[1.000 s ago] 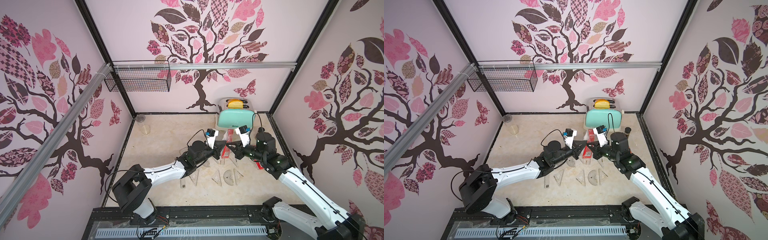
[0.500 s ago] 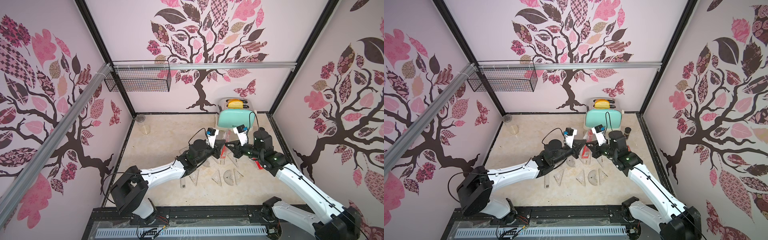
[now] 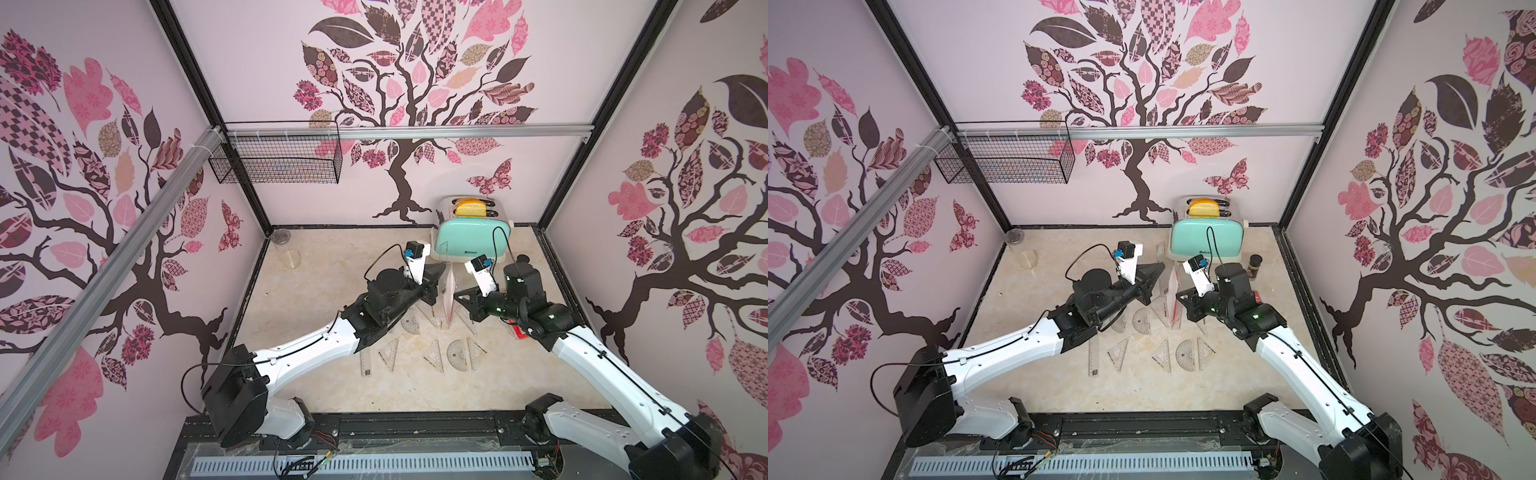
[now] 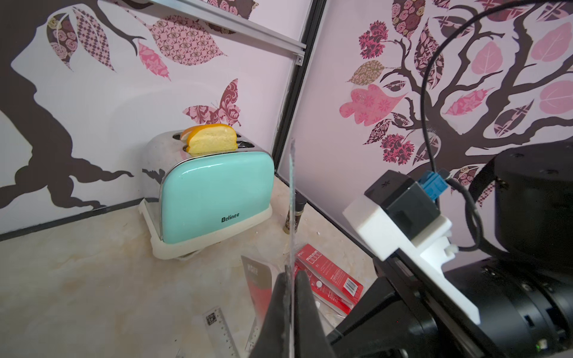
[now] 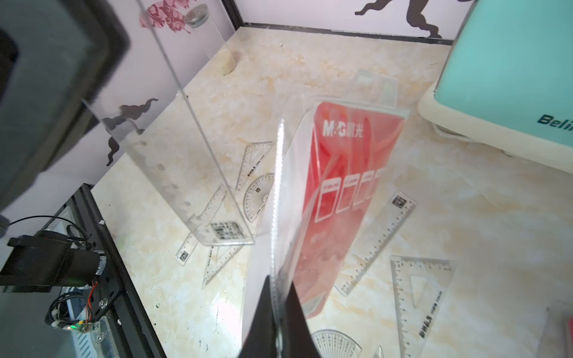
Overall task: Open the ruler set and take out the ruler
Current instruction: Take out the ruler from the ruler set bag, then place the ruler set bag at the center of the board.
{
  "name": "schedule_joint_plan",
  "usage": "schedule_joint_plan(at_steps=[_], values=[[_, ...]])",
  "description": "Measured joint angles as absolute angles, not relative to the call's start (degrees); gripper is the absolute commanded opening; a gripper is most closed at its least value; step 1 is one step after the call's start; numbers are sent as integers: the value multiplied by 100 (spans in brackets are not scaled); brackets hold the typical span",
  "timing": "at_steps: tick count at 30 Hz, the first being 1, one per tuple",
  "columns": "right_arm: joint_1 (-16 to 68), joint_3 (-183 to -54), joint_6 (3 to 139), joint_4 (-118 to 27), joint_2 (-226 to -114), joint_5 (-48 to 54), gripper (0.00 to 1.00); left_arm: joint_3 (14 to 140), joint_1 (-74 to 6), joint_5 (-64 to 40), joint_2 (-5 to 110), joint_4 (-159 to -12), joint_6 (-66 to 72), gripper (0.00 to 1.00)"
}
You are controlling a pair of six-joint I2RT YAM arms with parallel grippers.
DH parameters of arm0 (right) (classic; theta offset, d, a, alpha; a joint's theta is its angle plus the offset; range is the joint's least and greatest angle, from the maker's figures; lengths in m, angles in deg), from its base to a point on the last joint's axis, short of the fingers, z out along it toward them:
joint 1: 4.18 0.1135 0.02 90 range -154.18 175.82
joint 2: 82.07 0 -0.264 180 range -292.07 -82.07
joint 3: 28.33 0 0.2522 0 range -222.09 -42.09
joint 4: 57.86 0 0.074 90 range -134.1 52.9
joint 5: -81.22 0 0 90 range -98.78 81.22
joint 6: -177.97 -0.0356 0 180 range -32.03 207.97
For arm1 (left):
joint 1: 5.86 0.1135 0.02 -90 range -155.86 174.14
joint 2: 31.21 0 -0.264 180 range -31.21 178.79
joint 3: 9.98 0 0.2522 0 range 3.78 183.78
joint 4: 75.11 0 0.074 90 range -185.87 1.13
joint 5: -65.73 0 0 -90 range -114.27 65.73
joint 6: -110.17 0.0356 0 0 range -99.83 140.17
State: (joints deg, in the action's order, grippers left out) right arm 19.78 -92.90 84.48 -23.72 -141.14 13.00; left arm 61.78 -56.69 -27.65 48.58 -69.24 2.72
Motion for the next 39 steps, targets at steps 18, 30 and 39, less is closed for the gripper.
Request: schedule_joint_plan(at_steps=[18,30,39], values=[[1661,-9744,8499,-820,-14818,-1513,0,4683,-5009,-1068,3815,-8353,-1582,0],[1598,-9744,8472,-689,-14840,-1843,0,3289,-5009,-419,4755,-6836,-3206,0],[1358,-9716,8422,-578,-15244,-2317,0,3035,-5013,-308,5450,-6119,-3772,0]])
